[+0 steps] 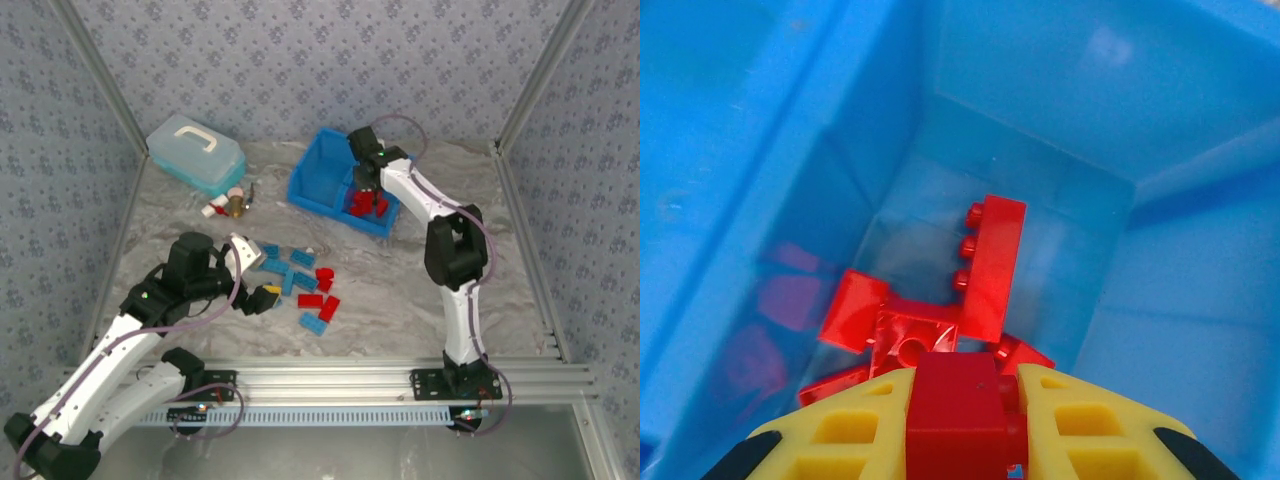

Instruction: Sort the legos into containers by color

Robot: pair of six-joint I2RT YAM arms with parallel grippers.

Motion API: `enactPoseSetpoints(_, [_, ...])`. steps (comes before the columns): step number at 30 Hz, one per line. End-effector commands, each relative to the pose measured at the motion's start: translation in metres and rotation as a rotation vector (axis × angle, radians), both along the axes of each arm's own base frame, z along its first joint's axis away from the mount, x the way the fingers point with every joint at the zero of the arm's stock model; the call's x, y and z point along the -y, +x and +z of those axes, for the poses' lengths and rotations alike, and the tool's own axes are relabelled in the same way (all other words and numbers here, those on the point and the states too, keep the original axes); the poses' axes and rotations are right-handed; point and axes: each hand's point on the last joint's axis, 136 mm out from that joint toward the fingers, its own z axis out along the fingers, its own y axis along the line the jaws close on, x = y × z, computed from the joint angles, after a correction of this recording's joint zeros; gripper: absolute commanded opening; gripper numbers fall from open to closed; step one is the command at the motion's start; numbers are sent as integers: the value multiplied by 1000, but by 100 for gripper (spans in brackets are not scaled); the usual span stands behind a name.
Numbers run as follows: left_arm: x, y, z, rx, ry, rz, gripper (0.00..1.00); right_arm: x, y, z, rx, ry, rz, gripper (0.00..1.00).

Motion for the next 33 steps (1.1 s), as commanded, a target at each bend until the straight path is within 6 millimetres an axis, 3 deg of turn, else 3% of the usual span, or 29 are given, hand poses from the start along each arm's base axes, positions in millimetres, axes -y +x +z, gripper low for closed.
enactPoseSetpoints(1, [-1, 3, 2, 13, -8, 14, 99, 19, 3, -1, -24, -86, -26, 26])
enactPoseSetpoints(7, [-1, 3, 2, 11, -7, 12, 99, 23, 1, -22, -75, -74, -39, 39])
enactPoseSetpoints(11, [0, 3, 1, 5, -5, 11, 99, 22, -2, -21, -80, -64, -40, 53])
enactPoseSetpoints(15, [-1, 3, 1, 5, -6, 12, 99, 20, -5, 3, -49, -43, -30, 53])
enactPoseSetpoints(18, [-1, 3, 1, 7, -7, 12, 99, 16, -15, 38, 7, -12, -12, 53])
enactPoseSetpoints(21, [-1, 3, 2, 8, -7, 14, 99, 2, -39, 70, 62, 37, 38, 54])
enactPoseSetpoints(25, [-1, 3, 2, 10, -8, 14, 99, -23, -86, 81, 77, 131, 111, 55])
enactPoseSetpoints(30, [0, 3, 2, 5, -12, 7, 99, -75, -157, 51, -2, 275, 252, 59])
enactPoseSetpoints(33, [1, 2, 2, 3, -14, 3, 99, -92, -187, 22, -76, 290, 284, 67])
